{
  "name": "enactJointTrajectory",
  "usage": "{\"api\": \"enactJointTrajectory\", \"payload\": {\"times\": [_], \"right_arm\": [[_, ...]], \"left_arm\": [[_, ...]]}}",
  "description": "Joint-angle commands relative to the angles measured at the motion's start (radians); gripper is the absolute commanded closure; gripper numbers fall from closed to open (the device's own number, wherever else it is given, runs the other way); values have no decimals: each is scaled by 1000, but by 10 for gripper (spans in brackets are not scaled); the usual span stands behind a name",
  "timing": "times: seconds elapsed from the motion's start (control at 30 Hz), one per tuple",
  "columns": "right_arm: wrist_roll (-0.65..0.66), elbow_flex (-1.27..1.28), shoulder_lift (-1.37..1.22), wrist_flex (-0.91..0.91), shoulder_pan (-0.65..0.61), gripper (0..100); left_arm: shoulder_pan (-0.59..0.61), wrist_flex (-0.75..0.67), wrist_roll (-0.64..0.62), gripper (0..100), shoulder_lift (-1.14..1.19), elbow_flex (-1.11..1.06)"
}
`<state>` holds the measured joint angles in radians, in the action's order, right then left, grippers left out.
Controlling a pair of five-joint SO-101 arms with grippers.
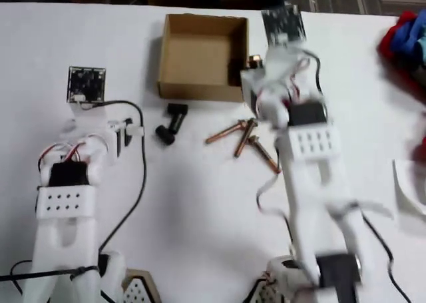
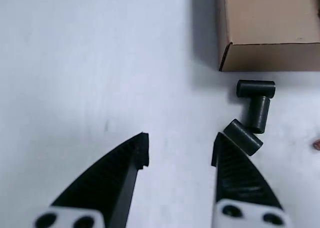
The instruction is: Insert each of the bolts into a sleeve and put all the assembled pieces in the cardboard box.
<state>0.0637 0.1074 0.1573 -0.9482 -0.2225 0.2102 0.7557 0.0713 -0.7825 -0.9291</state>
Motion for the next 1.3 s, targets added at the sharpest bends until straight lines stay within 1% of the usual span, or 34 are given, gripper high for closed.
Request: {"api": "enactJointTrajectory", "payload": {"times": [0.0, 0.13, 0.2, 0.27, 0.37, 0.43, 0.47, 0.67, 0.73, 0.87, 0.97, 1.1, 1.2, 1.27], "right_arm": [[-21, -402, -289, -182, 8, 978], [-23, -910, -535, -430, -8, 978], [-23, -1151, -610, -513, -13, 978], [-23, -1333, -685, -547, -13, 978], [-23, -1473, -811, -512, -12, 978], [-29, -1510, -891, -478, -22, 978], [-54, -1508, -921, -469, -30, 978], [-350, -1516, -1067, -433, -22, 978], [-341, -1517, -1073, -430, -28, 978], [-249, -1508, -1079, -395, -61, 978], [-241, -1505, -1082, -354, -70, 978], [-232, -1430, -1082, -217, -67, 978], [-172, -1335, -1082, -120, -67, 978], [-158, -1278, -1082, -71, -67, 978]], "left_arm": [[12, -12, 9, 778, -14, 5], [14, -11, 6, 778, -17, 5], [37, -9, 3, 778, -17, 2], [57, -26, 2, 778, -17, -19], [61, -78, 9, 778, -17, -67], [58, -95, 9, 778, -17, -87], [58, -95, 9, 778, -17, -91], [63, -83, 9, 778, -15, -114], [63, -84, 9, 778, -12, -127], [63, -115, 6, 778, -15, -165], [55, -161, 2, 778, -15, -206], [57, -206, 2, 778, -15, -243], [57, -206, 2, 778, -15, -243], [57, -204, 2, 778, -15, -243]]}}
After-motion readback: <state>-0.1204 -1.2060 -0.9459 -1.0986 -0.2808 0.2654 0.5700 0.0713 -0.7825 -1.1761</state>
